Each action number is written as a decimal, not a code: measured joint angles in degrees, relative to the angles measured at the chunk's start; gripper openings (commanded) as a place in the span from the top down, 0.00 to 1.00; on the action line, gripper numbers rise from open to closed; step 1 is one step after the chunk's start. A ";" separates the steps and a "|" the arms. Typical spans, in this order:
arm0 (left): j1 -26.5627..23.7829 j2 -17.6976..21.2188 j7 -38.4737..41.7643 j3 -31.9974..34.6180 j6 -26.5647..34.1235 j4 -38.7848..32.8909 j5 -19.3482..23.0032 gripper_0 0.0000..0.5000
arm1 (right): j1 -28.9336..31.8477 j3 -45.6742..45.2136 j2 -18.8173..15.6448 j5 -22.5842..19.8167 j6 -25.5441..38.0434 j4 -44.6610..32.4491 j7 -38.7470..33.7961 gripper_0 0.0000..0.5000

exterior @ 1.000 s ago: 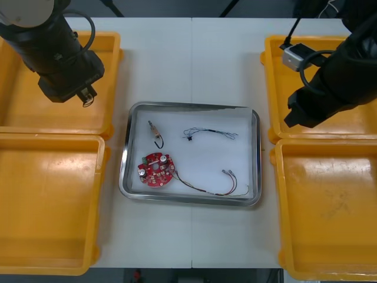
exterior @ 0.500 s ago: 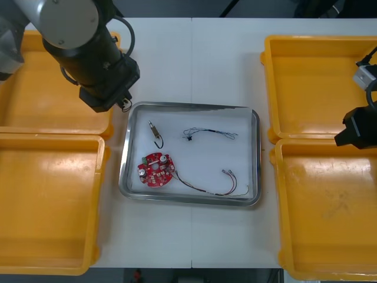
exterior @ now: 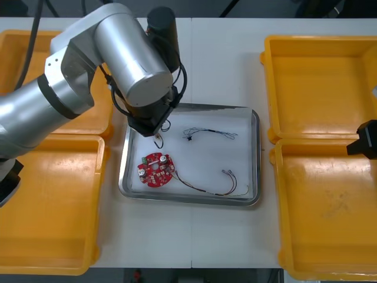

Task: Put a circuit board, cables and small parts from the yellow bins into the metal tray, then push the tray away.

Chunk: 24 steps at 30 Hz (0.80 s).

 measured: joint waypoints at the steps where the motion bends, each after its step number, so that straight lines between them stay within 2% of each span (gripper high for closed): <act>1: 0.00 -0.63 -0.05 -0.36 -0.18 0.32 -0.70 1.00 | 0.02 0.00 0.00 0.00 -0.14 0.56 0.00 0.00; 10: 0.00 -4.84 -0.56 -2.61 -4.04 5.92 -5.07 1.00 | 0.03 0.00 0.02 1.58 -0.98 4.76 0.00 0.00; 20: 0.00 -5.45 -0.57 -6.55 -5.97 8.19 -6.14 1.00 | 0.82 0.00 0.03 2.94 -3.46 6.60 0.01 0.00; 24: 0.06 -5.48 -0.60 -7.74 -7.95 8.22 -7.89 1.00 | 1.50 0.00 0.03 2.95 -3.82 6.60 0.01 0.00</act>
